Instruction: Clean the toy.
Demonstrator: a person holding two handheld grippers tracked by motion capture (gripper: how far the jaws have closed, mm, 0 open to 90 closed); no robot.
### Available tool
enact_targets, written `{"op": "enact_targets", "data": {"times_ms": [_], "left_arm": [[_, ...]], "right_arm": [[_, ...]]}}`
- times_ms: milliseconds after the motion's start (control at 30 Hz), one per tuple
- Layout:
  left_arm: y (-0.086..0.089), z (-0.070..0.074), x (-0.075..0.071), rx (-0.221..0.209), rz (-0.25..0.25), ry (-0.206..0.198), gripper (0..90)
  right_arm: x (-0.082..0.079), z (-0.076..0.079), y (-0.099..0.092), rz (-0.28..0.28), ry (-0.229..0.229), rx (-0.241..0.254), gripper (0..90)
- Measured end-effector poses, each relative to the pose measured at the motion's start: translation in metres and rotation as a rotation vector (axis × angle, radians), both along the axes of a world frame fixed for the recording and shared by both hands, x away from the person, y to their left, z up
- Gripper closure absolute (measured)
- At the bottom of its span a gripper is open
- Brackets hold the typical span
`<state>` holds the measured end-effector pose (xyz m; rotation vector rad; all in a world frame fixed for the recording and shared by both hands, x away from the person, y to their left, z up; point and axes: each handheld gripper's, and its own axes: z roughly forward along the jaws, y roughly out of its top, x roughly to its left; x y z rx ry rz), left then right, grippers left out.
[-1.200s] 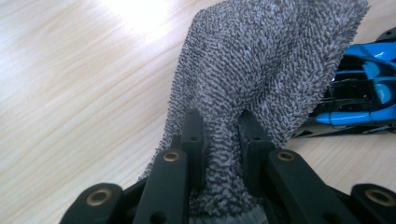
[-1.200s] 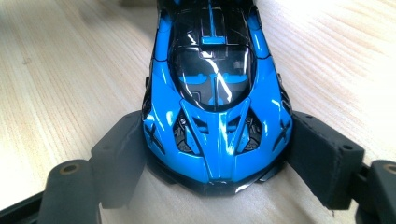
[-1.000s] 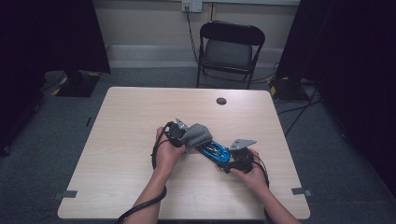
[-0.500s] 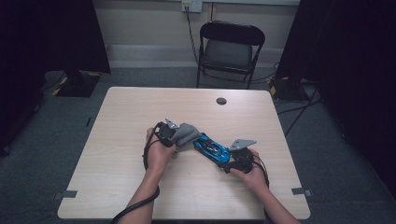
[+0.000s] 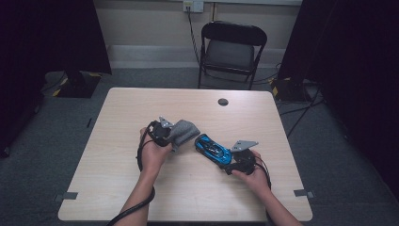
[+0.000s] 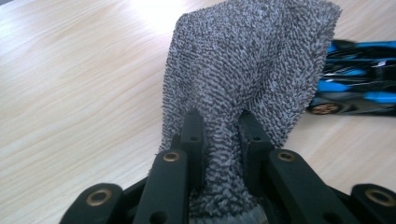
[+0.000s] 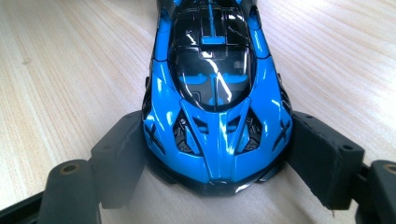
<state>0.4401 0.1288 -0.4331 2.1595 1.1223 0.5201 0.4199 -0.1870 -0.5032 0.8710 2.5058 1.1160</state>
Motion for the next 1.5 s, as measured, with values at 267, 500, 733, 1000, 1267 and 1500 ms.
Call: {"op": "enact_targets", "data": {"times_ms": [267, 500, 733, 1000, 1267, 1500], "left_arm": [[-0.021, 0.007, -0.01, -0.015, -0.068, -0.033, 76.1], [-0.04, 0.008, -0.017, -0.021, -0.12, -0.04, 75.9], [-0.053, 0.006, -0.023, -0.012, -0.161, -0.036, 76.0], [-0.065, 0.007, -0.028, -0.02, -0.2, -0.035, 75.9], [-0.081, 0.003, -0.034, -0.011, -0.244, -0.032, 75.9], [-0.099, -0.002, -0.037, 0.015, -0.277, -0.029, 75.8]], "right_arm": [[0.0, 0.0, 0.0, 0.0, 0.0, 0.0, 23.2], [0.0, 0.0, 0.0, 0.0, 0.0, 0.0, 23.2], [0.0, 0.0, 0.0, 0.0, 0.0, 0.0, 23.2], [0.0, 0.0, 0.0, 0.0, 0.0, 0.0, 23.2], [0.0, 0.0, 0.0, 0.0, 0.0, 0.0, 23.2], [0.0, 0.0, 0.0, 0.0, 0.0, 0.0, 23.2]]}}
